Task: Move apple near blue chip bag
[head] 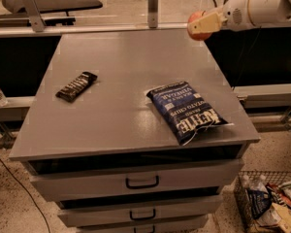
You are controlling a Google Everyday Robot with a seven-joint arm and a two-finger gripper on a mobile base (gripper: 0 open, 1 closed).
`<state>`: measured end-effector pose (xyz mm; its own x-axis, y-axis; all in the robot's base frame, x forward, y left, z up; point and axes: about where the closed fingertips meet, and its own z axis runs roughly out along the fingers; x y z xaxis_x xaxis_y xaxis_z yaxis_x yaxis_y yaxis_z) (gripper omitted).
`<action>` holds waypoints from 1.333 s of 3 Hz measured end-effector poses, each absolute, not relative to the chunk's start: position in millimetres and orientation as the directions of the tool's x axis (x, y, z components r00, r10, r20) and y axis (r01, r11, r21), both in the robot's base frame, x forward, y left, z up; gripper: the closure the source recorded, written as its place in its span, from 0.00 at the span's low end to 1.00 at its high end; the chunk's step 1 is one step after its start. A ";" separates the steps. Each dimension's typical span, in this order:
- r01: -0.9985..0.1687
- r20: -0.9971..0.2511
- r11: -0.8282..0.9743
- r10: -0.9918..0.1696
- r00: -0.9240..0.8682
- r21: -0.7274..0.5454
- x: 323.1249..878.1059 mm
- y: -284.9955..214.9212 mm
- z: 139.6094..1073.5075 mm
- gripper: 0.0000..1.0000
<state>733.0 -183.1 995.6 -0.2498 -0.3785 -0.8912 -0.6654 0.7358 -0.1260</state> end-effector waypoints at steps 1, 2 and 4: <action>-0.683 -0.875 0.727 -0.375 -0.305 -0.074 702.9 -204.9 972.4 1.00; -0.720 -0.859 0.694 -0.376 -0.347 -0.013 683.1 -217.7 941.7 1.00; -0.785 -0.841 0.616 -0.390 -0.374 0.064 665.3 -218.1 897.2 1.00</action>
Offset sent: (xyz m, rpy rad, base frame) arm -0.0709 -0.0578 -0.0708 0.0283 0.1858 0.0721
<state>665.3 -218.1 897.2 -0.3741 -0.3899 -0.8415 -0.7851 0.6161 0.0636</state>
